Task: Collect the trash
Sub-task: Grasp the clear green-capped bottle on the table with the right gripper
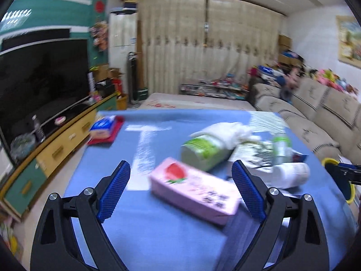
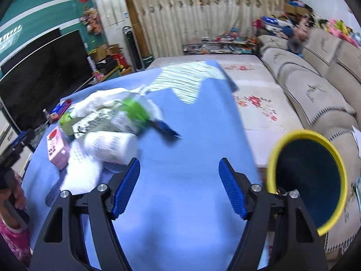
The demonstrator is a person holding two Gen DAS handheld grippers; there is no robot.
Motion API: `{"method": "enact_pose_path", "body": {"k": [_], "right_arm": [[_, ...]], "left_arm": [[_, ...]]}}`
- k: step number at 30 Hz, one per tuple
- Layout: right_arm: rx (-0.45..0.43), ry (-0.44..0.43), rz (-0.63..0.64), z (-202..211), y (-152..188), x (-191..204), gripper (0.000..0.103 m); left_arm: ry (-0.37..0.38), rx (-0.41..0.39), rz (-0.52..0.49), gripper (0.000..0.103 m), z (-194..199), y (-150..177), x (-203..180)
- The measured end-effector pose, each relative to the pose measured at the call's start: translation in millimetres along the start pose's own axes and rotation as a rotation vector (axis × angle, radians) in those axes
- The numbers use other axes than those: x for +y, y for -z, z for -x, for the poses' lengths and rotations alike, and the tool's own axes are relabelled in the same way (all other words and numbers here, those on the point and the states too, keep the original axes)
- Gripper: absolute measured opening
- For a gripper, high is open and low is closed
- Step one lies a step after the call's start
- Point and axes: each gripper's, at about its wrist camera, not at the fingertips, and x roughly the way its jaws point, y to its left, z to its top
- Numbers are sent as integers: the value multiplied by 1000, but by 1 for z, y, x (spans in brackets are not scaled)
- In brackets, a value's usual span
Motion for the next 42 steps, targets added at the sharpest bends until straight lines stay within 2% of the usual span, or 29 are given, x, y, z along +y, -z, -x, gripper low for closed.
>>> {"method": "enact_pose_path", "body": {"k": [4,6,9,10,12,17,24,31,35,36,42], "right_arm": [[-7,-26,40,-18,-25,27,68],[-10,-43,109,-29,-43,43,69],[-17,-76,240,-44,-64,62,80],[-13,-69,279,-48,-68,63,80],[15,-42,381,-62,-74,72,80],[89,-71,479,-86,-79,73,80],[168,-131,559,-102,-81,79,80],[275,-220,583,-124,-91,79,80],[291,-226,582,-131,-91,79,79],[292,-230,579,-132,-90,79,75],[233,-248,499,-120,-92,70,74]], "left_arm": [[-26,15,39,90,-6,6,7],[-18,4,48,91,-5,6,12],[-14,8,51,91,-7,7,13],[-14,11,48,91,-7,8,11],[-11,11,43,91,-5,8,7],[-4,6,42,91,-2,7,2],[16,28,75,91,-5,7,4],[18,35,73,91,-7,10,1],[19,36,68,91,-8,11,-1],[20,37,68,91,-7,11,-1],[23,39,66,91,-8,13,-3]]}}
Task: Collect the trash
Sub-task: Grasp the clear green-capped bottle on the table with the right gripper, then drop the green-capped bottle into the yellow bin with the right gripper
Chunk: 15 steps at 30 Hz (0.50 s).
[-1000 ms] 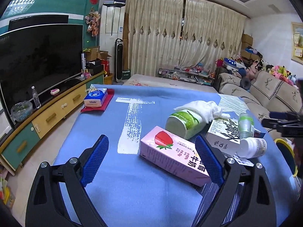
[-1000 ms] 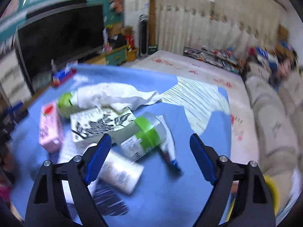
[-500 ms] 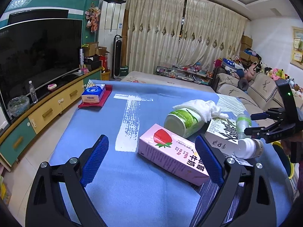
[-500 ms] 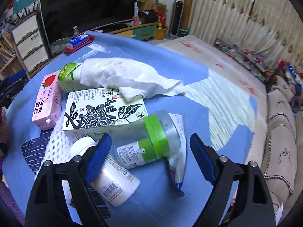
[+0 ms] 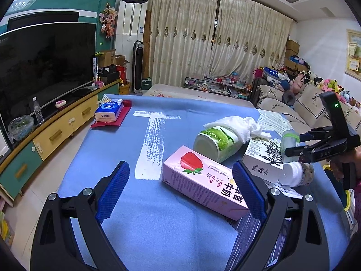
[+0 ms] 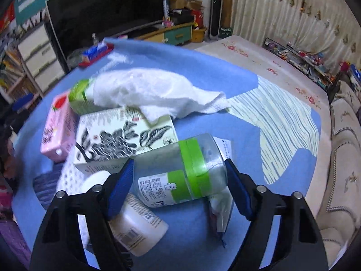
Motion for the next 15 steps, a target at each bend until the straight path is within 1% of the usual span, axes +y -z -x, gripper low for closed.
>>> {"method": "enact_pose_path", "body": {"k": [5,9,13,15], "right_arm": [[-91,-16,-68,32,5,0,74],[-151,-5,-134,60,15,-1,74],[-193,25,-247,86,43,-13,74],[-207,66,-324,100,66,-27,74]], "left_arm": [[-1,-1,-3,91,0,1,-1],[-1,-5,-8,91,1,1,-2],[0,-7,-13,91,1,1,-3],[1,-8,-16,91,2,1,-4]]}}
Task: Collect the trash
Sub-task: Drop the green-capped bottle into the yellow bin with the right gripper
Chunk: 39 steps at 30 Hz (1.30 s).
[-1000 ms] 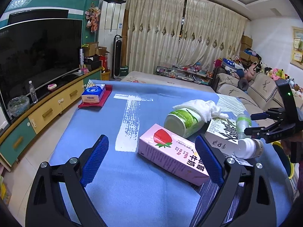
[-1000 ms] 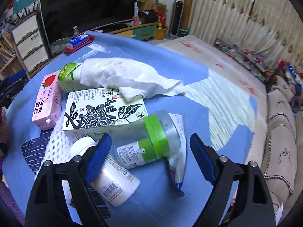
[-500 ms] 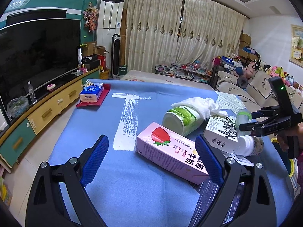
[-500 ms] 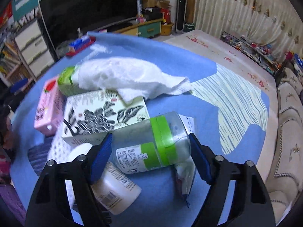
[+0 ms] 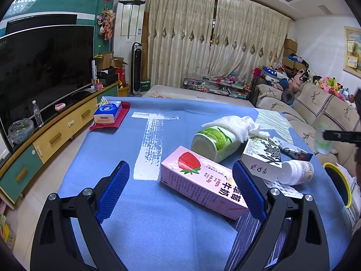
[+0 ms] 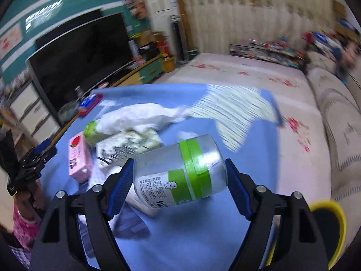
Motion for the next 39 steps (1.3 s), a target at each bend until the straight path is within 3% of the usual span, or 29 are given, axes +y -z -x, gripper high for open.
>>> {"method": "enact_pose_path", "body": {"k": [8,13,17,26,39], "right_arm": [[-42,275,-312,56,74,-115,74],[58,415,-472,45,128,-177,74],[126,453,-534,25,153,-204,74],[183,491,-571,1,167,-215,75],[147,507,-527,13,163,-192,77]], "left_arm": [[-1,2,-14,91,-2,1,-4],[-3,7,-29,91,-5,2,-7],[-2,5,-42,91,-5,3,-9],[8,11,-51,91,-7,3,-12],[34,15,-63,91,-3,3,-23]]}}
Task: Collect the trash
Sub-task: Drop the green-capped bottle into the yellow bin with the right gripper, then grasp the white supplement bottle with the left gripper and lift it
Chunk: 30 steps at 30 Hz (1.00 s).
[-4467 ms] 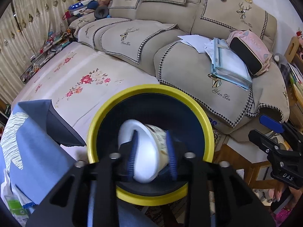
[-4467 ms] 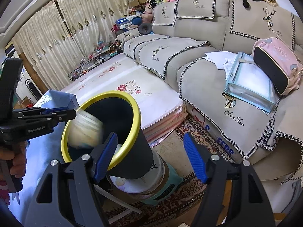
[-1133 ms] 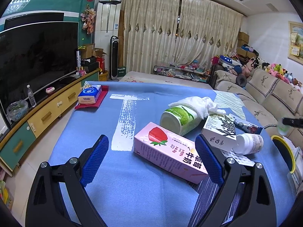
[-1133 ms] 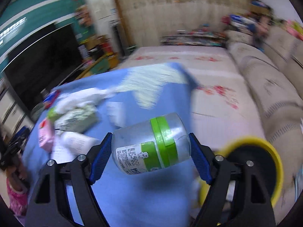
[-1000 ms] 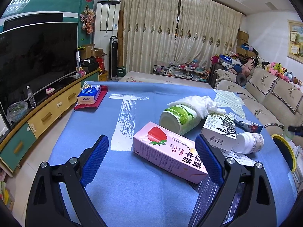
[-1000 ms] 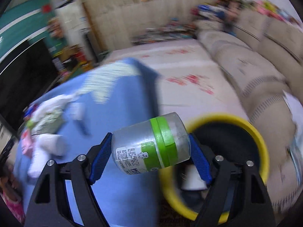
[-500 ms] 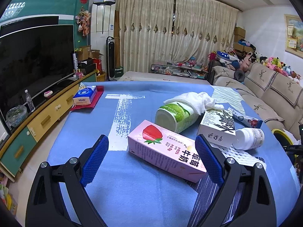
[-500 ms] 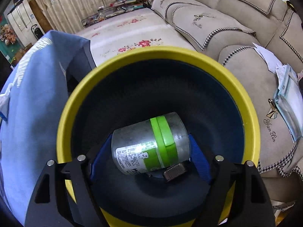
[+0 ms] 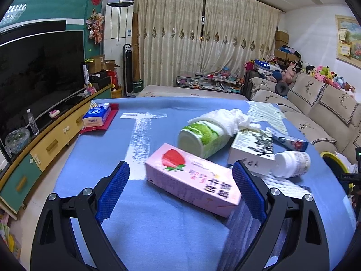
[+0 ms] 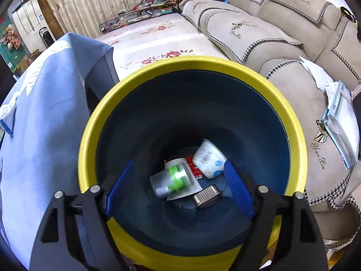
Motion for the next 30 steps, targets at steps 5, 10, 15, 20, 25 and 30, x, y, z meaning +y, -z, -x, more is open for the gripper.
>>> {"method": "enact_pose_path", "body": {"k": [5,10,15,20,25,30], "right_arm": [[-43,-10,11,20,8,6,77],[-106,-27,19,45,12,9,78],[-163,-63,6,70,22,4,80],[-182,-104,-22,78,32,-4,80],[-174,-123,-33,75,36,-7,80],[-162,-150,-50,65,38,-12,80]], "left_arm": [[94,82,16,91,4,-4,-35],[161,139,-67,91,-1,-5,-99],[179,196,-120,91,-25,-9,-157],[167,244,-137,91,-54,-10,-192],[96,281,-132,91,-78,-10,-208],[47,304,-126,91,-95,-9,-210]]}}
